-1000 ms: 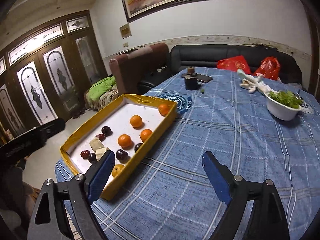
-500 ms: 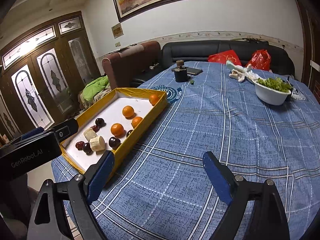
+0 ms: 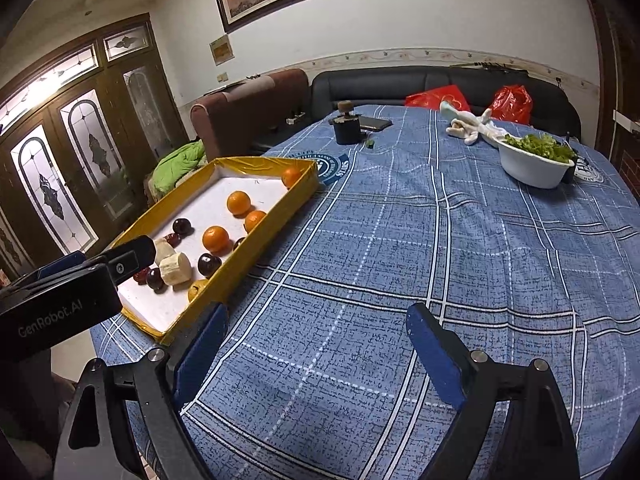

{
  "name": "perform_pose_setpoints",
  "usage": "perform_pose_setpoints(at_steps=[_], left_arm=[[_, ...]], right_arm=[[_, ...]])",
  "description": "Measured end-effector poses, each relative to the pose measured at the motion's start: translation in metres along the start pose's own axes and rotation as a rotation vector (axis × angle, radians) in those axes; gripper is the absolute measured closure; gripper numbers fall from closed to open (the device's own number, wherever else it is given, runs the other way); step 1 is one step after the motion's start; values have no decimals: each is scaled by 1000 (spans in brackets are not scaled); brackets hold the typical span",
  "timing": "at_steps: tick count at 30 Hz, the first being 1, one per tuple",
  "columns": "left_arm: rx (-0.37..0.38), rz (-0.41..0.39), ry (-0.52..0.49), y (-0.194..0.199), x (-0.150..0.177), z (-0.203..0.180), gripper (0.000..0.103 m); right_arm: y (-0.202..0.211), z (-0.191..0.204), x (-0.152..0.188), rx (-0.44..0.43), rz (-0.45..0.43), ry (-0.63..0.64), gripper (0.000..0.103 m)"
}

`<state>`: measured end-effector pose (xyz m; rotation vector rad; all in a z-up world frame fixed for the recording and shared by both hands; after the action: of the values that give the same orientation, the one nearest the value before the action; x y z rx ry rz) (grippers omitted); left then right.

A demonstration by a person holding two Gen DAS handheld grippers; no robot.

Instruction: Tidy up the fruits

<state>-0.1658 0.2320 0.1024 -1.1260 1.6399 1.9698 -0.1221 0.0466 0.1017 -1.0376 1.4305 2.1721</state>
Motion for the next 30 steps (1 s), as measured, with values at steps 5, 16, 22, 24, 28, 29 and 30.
perform_pose_setpoints(at_steps=[5, 16, 22, 24, 28, 29, 30], left_arm=[[-4, 5, 20, -3, 0, 8, 0], [-11, 4, 27, -3, 4, 12, 0], [-20, -30, 27, 5, 3, 12, 0], [-39, -60, 35, 12, 4, 14, 0], [-103, -195, 52, 39, 4, 18, 0], [-116, -237, 59, 48, 4, 19, 0], [-129, -281, 67, 57, 5, 21, 0]], right_arm=[[-4, 6, 2, 0, 12, 17, 9], [-6, 12, 8, 5, 22, 32, 9], [-4, 13, 8, 2, 20, 33, 9], [-4, 14, 8, -1, 17, 35, 9], [0, 15, 10, -13, 6, 39, 9], [1, 16, 10, -17, 1, 39, 9], [3, 16, 11, -24, -9, 40, 9]])
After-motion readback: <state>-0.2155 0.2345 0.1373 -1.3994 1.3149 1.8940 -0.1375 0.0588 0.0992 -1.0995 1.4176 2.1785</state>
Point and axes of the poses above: each gripper's, at about its wrist camera, not at the fingertips, and y roughly against the way its jaws point, z to its left, x to its underside, the point moved 1 cm from there along -y, roughly the way its jaws point
